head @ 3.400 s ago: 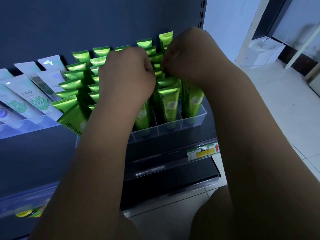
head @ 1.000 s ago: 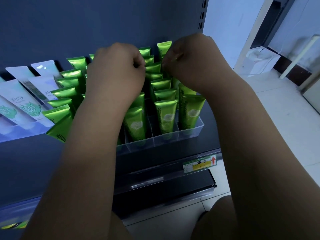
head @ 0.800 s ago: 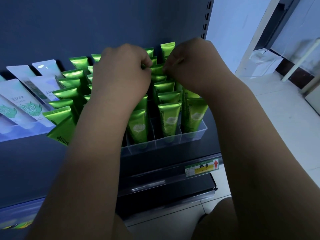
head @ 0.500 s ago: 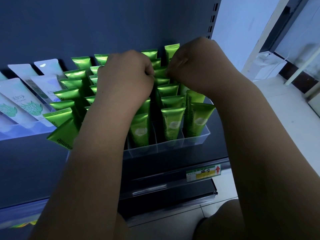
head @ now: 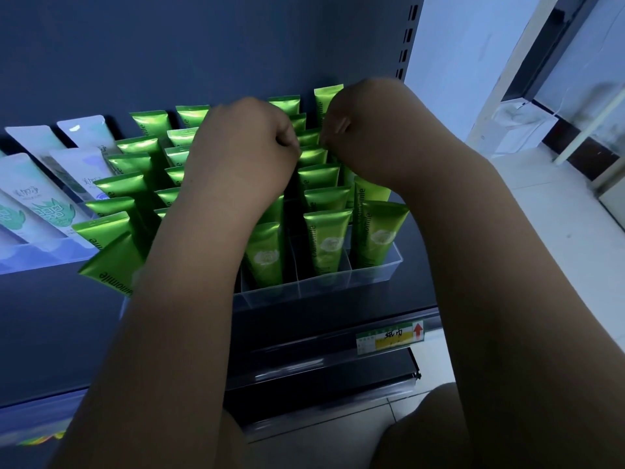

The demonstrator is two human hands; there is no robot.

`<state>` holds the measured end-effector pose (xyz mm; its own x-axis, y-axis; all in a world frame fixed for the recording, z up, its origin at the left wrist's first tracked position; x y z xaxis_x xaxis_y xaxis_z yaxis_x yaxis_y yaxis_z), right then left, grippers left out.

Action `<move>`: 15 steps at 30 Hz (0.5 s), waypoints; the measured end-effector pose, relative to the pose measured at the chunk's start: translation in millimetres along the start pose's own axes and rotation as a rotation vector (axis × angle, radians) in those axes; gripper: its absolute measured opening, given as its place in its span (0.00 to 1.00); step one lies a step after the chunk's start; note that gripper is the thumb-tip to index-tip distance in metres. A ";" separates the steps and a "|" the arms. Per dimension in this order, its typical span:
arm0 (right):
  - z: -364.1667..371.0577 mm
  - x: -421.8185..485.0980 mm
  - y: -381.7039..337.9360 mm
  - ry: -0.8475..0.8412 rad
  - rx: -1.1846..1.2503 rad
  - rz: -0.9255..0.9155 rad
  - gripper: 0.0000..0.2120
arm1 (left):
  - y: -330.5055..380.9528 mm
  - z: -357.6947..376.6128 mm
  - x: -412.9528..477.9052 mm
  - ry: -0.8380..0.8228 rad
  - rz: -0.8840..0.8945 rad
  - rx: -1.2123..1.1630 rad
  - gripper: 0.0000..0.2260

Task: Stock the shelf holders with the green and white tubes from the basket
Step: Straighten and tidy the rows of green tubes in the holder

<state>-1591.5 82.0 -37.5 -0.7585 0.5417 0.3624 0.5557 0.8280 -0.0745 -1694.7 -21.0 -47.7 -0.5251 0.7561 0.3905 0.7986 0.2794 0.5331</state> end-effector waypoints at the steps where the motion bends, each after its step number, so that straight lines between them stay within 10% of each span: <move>1: 0.4 0.1 -1.1 0.000 -0.011 -0.015 0.10 | 0.4 -0.2 -0.2 -0.002 0.004 0.007 0.06; 15: 2.5 -0.4 0.6 0.021 -0.022 -0.030 0.11 | 1.2 0.6 1.5 0.005 0.019 -0.032 0.06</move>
<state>-1591.7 82.6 -40.1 -0.7675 0.5137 0.3835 0.5406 0.8401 -0.0433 -1694.4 -19.2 -47.0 -0.5119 0.7578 0.4045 0.7984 0.2460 0.5495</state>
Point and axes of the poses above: each hand's wrist, its own x-axis towards the middle knuckle, its own z-axis out of the palm, y = z × x, the point moved 7 cm from there along x, towards the middle knuckle, and after that the axes turned 10 degrees about -x, right-handed, at the moved point
